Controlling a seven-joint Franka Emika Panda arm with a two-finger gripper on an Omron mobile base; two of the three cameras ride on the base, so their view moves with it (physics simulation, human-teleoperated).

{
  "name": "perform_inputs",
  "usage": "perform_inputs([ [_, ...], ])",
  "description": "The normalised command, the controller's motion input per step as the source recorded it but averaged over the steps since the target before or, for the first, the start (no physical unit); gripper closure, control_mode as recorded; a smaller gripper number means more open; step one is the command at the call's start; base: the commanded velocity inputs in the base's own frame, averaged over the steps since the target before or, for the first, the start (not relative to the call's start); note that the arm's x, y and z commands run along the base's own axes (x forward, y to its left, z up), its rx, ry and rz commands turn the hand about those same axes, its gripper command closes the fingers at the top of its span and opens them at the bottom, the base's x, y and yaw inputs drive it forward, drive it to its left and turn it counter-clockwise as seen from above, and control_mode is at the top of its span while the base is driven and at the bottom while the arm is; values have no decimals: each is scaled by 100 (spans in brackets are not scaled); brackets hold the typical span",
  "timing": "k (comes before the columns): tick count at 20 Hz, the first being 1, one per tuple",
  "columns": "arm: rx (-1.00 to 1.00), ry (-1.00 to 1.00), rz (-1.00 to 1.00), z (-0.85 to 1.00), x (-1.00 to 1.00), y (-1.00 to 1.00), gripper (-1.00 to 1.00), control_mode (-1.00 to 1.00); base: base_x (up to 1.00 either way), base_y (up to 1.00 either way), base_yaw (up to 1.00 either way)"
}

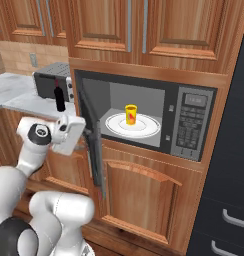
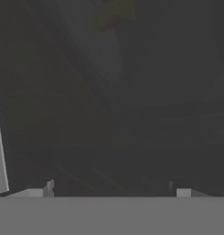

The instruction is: Place the microwavable item in the microwave. Then, close the microwave door and press the start button.

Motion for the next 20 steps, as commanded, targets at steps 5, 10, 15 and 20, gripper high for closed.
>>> perform_inputs([
  [5, 8, -1, 10, 10, 53, -54, -100, -100, 0, 0, 0],
  [10, 8, 0, 13, 17, 70, -43, -100, -100, 0, 0, 0],
  [15, 8, 0, 12, 18, 84, -34, -100, -100, 0, 0, 0],
  [20, 6, 0, 13, 1, 76, -29, -100, -100, 0, 0, 0],
])
